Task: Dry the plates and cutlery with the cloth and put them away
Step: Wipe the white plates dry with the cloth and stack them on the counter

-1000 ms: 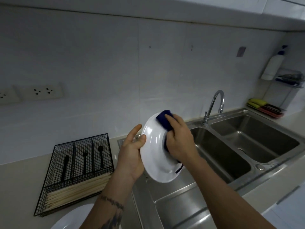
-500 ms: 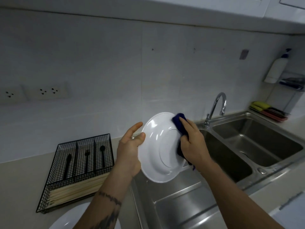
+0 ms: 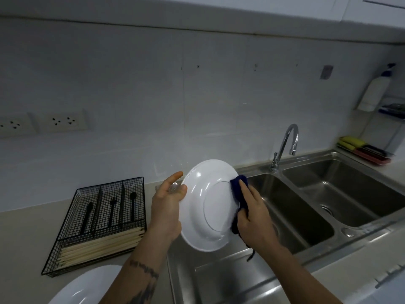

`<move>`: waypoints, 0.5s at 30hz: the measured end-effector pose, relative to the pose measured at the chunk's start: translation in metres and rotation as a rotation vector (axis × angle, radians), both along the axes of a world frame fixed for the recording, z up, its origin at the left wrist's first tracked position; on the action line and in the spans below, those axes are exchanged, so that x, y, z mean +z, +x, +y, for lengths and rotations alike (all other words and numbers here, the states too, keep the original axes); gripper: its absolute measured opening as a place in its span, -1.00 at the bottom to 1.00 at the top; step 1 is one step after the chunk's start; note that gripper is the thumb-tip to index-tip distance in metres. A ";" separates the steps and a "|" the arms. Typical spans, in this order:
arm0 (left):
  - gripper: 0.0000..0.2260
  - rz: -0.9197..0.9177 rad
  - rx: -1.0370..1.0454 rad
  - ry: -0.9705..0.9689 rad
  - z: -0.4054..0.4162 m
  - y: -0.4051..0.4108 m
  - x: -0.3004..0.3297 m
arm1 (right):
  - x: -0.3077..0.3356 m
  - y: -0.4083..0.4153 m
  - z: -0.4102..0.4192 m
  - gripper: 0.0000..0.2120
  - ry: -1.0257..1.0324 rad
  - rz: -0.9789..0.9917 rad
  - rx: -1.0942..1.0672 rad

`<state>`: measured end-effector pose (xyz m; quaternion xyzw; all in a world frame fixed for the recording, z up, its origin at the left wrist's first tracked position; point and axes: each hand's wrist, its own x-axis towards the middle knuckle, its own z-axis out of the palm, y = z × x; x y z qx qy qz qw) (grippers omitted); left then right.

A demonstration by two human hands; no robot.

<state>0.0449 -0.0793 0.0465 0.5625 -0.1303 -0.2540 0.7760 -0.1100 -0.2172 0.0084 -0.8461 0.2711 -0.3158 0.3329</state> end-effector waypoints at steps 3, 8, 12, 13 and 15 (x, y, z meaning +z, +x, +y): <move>-0.61 -0.283 -0.004 0.128 0.000 -0.011 0.005 | 0.005 -0.004 -0.013 -0.37 -0.020 -0.005 -0.009; -0.54 -0.556 -0.091 0.232 -0.018 -0.039 0.020 | 0.043 0.002 -0.031 -0.38 -0.144 -0.088 0.058; -0.45 -0.707 -0.054 0.233 -0.022 -0.050 0.040 | 0.057 -0.011 -0.048 -0.35 -0.146 -0.035 0.235; -0.45 -0.777 -0.054 0.242 -0.021 -0.052 0.044 | 0.059 -0.015 -0.054 -0.38 -0.130 -0.014 0.271; -0.47 -0.947 -0.052 0.288 -0.017 -0.057 0.050 | 0.063 -0.019 -0.064 -0.50 -0.114 0.024 0.326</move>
